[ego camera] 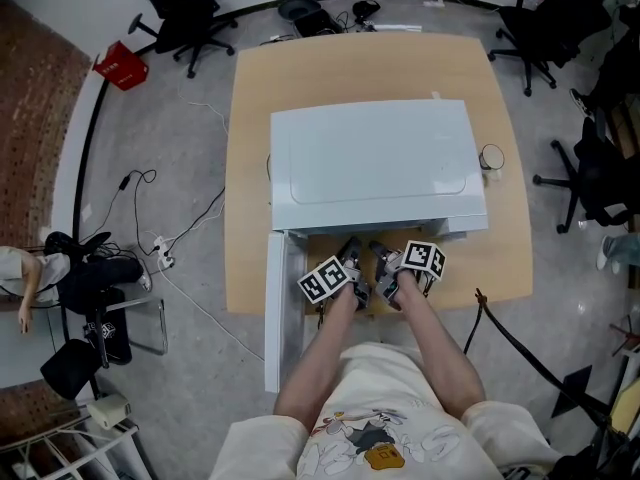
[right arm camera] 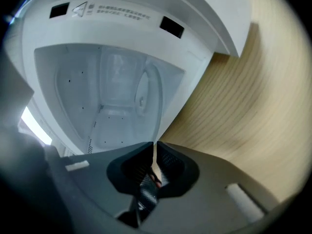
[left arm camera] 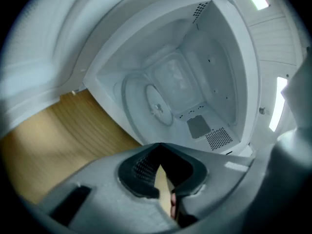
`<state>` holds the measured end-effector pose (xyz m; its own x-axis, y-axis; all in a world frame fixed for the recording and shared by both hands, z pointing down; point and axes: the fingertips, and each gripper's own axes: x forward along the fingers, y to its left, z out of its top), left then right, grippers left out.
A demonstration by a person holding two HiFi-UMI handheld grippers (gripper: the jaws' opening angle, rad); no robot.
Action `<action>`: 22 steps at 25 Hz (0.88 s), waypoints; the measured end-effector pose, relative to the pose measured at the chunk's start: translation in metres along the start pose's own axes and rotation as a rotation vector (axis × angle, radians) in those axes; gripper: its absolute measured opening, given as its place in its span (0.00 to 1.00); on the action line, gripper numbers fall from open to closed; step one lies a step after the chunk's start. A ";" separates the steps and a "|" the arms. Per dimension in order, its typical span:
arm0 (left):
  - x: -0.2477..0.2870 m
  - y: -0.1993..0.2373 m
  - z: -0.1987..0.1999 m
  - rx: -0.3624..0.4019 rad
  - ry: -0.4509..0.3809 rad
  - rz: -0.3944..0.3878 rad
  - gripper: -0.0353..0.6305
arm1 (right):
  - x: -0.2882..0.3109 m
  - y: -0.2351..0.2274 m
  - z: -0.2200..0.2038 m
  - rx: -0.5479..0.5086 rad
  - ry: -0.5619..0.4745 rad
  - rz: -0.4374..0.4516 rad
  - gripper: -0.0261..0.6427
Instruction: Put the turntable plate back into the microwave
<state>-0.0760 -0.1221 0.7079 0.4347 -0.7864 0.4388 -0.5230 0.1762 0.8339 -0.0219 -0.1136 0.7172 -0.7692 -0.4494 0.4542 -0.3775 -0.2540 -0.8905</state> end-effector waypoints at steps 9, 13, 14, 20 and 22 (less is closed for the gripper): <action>-0.002 0.028 -0.003 0.094 0.046 0.141 0.05 | 0.017 -0.002 0.007 -0.486 0.074 -0.276 0.05; 0.005 0.024 -0.008 0.111 0.085 0.137 0.05 | 0.021 0.000 0.003 -0.497 0.090 -0.272 0.05; 0.005 0.023 -0.009 0.093 0.084 0.129 0.05 | 0.021 0.000 0.003 -0.493 0.087 -0.270 0.05; 0.007 0.019 -0.009 0.040 0.092 0.082 0.05 | 0.017 -0.002 0.008 -0.431 0.065 -0.251 0.05; 0.003 0.016 -0.010 0.067 0.100 0.086 0.05 | 0.013 -0.003 0.007 -0.441 0.067 -0.249 0.05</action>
<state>-0.0762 -0.1158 0.7260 0.4553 -0.7066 0.5417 -0.6075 0.1982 0.7692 -0.0272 -0.1245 0.7259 -0.6539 -0.3619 0.6644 -0.7243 0.0457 -0.6879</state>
